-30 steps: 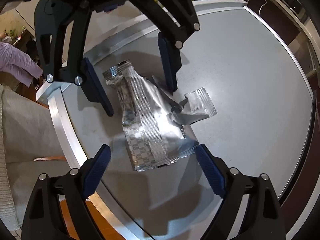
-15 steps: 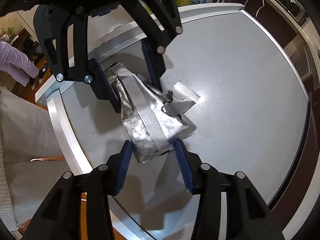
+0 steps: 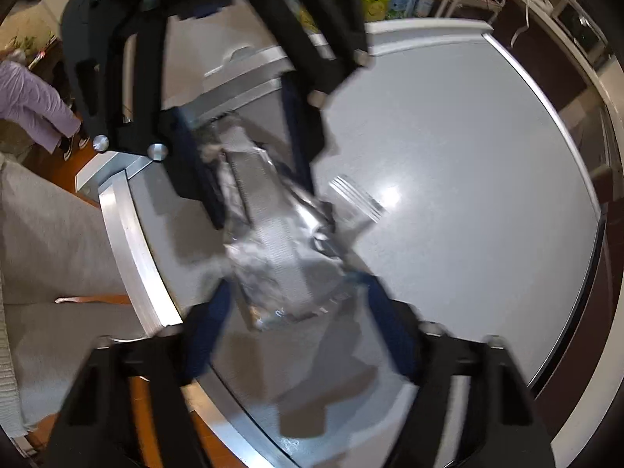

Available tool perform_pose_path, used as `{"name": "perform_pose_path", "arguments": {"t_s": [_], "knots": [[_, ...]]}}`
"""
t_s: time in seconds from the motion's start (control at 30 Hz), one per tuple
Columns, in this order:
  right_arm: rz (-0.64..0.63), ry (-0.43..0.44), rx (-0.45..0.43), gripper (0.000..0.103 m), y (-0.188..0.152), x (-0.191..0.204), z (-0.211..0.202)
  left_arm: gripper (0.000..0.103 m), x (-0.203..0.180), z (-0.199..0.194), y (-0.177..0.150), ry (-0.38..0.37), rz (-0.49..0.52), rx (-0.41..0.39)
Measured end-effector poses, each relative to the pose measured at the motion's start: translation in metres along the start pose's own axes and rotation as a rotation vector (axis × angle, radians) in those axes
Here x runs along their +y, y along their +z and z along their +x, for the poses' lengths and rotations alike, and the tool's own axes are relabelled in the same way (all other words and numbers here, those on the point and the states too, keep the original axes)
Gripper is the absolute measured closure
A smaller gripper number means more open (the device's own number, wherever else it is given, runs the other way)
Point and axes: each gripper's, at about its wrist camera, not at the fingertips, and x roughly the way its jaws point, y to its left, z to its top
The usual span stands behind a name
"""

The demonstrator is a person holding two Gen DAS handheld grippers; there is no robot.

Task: Collect trash
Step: 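Close the right tool on the foil wrapper while the left tool grips it too, then lift the foil wrapper with both tools and carry it over the paper bag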

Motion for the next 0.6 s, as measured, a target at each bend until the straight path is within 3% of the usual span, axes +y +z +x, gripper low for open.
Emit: {"name": "perform_pose_path", "arguments": {"t_s": [0.13,0.2,0.23,0.27,0.6], "knots": [[-0.024,-0.021,0.000,0.051,-0.001,0.006,-0.004,0.061,0.006,-0.013,-0.004,-0.006,-0.022,-0.032],[-0.033,-0.045,-0.013,0.038,-0.001,0.010,-0.009,0.061,0.007,-0.015,-0.005,0.002,-0.008,-0.027],[-0.035,-0.053,-0.024,0.022,-0.001,0.012,-0.012,0.061,0.009,-0.015,-0.006,0.004,-0.001,-0.021],[-0.044,-0.078,-0.049,0.016,-0.001,0.014,-0.016,0.061,0.008,-0.014,-0.007,0.004,0.005,-0.019],[-0.107,-0.085,-0.022,0.014,0.003,0.024,-0.009,0.061,0.002,-0.024,-0.001,-0.005,0.021,-0.057]]}}
